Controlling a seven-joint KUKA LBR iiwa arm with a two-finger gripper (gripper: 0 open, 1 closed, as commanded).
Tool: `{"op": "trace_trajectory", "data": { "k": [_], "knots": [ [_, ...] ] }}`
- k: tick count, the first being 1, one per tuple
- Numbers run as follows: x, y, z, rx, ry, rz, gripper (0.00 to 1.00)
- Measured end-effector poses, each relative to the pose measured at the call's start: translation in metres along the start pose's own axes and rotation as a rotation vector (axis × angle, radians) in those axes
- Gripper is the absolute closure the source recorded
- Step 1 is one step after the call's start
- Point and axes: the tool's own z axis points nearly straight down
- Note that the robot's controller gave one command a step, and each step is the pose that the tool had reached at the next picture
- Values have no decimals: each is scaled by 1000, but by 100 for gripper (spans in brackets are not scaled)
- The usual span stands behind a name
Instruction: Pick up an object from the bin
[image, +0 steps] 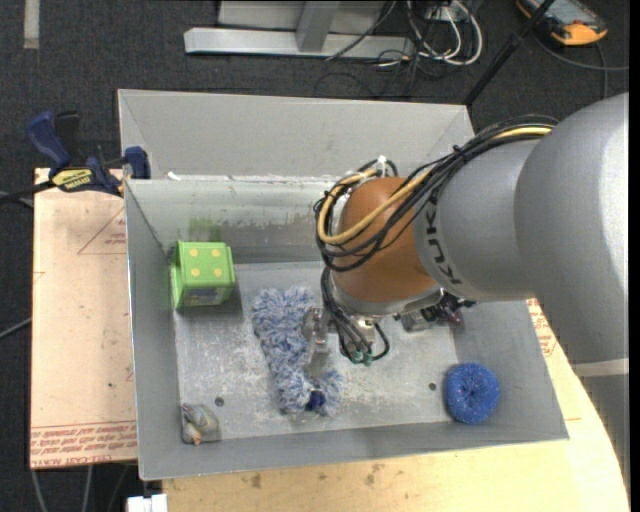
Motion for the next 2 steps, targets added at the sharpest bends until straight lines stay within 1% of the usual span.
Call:
{"op": "trace_trajectory", "data": {
  "k": [1, 2],
  "knots": [
    [-1, 1, -9, -2, -3, 14, 100],
    [8, 11, -64, -1, 2, 33, 100]
  ]
}}
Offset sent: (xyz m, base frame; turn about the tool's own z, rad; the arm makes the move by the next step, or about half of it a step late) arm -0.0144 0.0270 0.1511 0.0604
